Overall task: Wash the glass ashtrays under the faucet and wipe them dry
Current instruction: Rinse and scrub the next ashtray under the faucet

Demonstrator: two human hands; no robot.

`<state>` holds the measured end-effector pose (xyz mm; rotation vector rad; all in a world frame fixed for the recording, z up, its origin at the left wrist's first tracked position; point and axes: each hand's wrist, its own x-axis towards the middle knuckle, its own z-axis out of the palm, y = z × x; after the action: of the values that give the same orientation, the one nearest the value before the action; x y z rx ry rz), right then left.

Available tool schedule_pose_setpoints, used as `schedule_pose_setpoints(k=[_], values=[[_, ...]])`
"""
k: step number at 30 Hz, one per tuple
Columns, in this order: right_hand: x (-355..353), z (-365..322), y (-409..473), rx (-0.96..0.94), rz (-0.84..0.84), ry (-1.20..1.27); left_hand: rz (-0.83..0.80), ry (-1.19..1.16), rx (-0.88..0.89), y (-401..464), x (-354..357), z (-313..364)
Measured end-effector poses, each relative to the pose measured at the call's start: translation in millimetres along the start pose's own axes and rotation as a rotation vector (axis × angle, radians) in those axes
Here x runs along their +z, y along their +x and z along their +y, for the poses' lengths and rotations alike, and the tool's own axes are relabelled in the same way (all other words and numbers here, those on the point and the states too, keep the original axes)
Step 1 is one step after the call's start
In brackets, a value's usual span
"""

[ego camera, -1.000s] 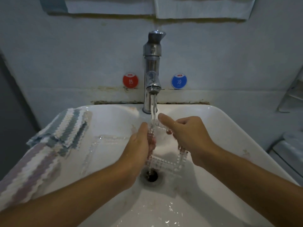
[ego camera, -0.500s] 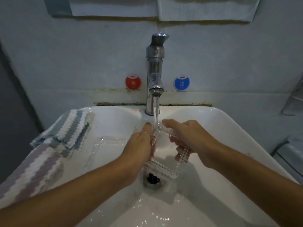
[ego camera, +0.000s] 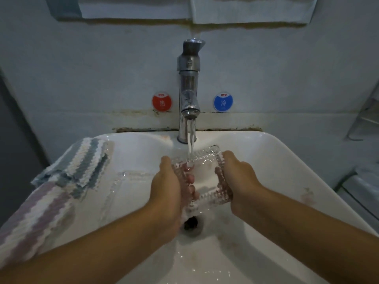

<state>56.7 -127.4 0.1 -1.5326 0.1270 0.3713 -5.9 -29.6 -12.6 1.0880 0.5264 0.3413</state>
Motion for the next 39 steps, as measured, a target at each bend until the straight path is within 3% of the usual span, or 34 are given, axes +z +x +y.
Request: schedule_pose_setpoints(k=[3,10,16,22,28,34,39], values=[[-1,0,0,0.023,0.048,0.129,-0.005,0.081,0.021,-5,5,-6],[1,0,3,0.066,-0.048,0.009,0.009,0.103,-0.004,4,-2,6],[-1,0,1,-0.020,0.073,0.125,-0.010,0.147,0.106,-6,8,-5],[4,10,10,-0.044,0.092,-0.066,0.066,0.134,0.030,9,0,2],[3,13,11,-0.064,0.210,0.022,0.016,0.281,0.129,0,5,-19],[4,20,13,0.048,0.049,-0.037,-0.008,0.259,0.017,7,-2,-8],[-6,0,11,0.036,-0.139,0.035,0.023,0.288,-0.014,19,-8,-2]])
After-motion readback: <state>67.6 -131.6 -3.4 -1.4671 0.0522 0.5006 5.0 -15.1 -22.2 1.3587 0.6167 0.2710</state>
